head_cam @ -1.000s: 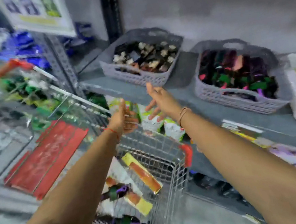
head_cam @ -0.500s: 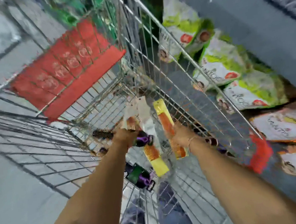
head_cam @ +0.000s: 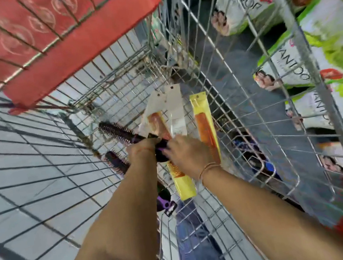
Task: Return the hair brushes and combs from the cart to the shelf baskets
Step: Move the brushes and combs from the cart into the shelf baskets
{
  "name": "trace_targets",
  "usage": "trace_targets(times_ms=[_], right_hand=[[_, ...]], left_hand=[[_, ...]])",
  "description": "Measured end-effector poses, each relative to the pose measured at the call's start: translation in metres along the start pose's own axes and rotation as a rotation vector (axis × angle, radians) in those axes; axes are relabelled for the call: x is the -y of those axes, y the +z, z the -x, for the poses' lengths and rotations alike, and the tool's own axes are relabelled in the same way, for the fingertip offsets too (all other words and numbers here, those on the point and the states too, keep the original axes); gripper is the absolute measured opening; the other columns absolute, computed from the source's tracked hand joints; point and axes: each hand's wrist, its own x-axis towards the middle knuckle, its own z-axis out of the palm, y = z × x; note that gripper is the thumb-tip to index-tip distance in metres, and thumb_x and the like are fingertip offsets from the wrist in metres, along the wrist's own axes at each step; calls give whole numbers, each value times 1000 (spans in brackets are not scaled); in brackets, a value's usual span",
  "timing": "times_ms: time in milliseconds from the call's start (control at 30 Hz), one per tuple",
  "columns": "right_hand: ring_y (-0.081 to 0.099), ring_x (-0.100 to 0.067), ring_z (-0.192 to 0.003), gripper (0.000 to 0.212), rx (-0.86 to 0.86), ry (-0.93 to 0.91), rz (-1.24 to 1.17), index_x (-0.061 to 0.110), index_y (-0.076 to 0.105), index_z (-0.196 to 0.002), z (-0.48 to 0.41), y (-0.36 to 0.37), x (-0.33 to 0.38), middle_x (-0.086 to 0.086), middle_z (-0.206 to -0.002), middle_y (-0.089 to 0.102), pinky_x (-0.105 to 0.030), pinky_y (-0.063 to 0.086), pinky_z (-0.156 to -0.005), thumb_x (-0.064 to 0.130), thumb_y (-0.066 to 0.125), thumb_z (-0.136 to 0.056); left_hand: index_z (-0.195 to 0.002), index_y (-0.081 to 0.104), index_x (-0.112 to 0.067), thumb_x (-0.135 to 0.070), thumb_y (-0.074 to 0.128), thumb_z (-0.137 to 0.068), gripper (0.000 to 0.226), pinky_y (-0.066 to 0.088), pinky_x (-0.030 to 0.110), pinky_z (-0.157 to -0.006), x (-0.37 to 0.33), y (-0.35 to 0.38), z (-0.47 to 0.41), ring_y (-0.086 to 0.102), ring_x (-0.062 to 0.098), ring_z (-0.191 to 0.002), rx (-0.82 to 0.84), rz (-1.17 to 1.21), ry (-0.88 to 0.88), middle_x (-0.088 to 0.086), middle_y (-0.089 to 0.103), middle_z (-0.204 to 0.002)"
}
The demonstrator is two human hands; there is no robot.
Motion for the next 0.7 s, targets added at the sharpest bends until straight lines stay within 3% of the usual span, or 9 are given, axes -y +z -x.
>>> trace_targets(times_ms=[67,133,167,267,367,467,567,600,700], right_hand=[[61,-20,-49,24,107,-246,146,15,68,-79,10,11,20,-3,-65,66,-23,45,-40,25,47,-84],[61,-23,-47,33,121,-338,116,8,65,-80,20,18,42,-8,-63,65,-22,45,-40,29,40,-82],[60,-20,-44,32,90,-280,63,9,62,-79,24,18,53,-6,-58,64,-19,42,-37,39,51,-75],[60,-18,-50,75,85,-76,3,11,51,-94,31,41,72,-6,-63,65,-19,44,-40,52,81,-39],[65,-21,-77,72,151,44,37,13,58,-110,36,53,80,-8,-85,69,-28,54,-62,46,82,-52],[60,-27,-98,49,227,92,-39,9,49,-118,37,53,75,-12,-106,64,-37,50,-83,20,71,-75],[61,-32,-100,43,418,222,-364,5,54,-108,34,42,53,-15,-109,65,-35,51,-83,12,74,-71],[61,-31,-100,45,491,277,-463,6,55,-107,34,34,45,-15,-110,65,-34,51,-82,13,77,-68],[52,-30,-115,61,591,466,-712,13,49,-126,39,12,17,-12,-129,55,-37,45,-96,4,74,-71]], left_hand=[[-113,53,2,3,66,-76,40,53,26,-44,-9,-11,17,59,24,-51,-61,-2,-3,12,58,-76],[-110,54,6,4,64,-75,36,53,24,-47,-16,-20,28,58,24,-47,-120,-43,33,10,53,-64],[-107,56,6,2,63,-75,33,51,22,-45,-19,-21,28,55,24,-49,-145,-36,92,11,54,-64],[-95,51,-7,-1,60,-74,24,46,26,-41,-39,-25,40,55,24,-60,-243,-74,281,9,60,-77],[-84,42,-13,-4,58,-78,19,31,26,-41,-52,-27,50,41,13,-52,-253,-151,409,-2,42,-64],[-88,42,-11,0,59,-71,26,42,25,-49,-50,-23,48,48,21,-60,-182,-147,433,-2,44,-64],[-95,42,-13,3,62,-69,37,56,36,-77,-46,-21,50,57,28,-84,-30,-190,405,8,56,-83],[-96,46,-15,3,63,-70,36,56,36,-79,-44,-20,49,59,29,-87,60,-180,386,11,57,-91],[-82,56,-16,-10,65,-83,10,55,27,-61,-41,-20,59,58,24,-68,264,-76,359,15,58,-95]])
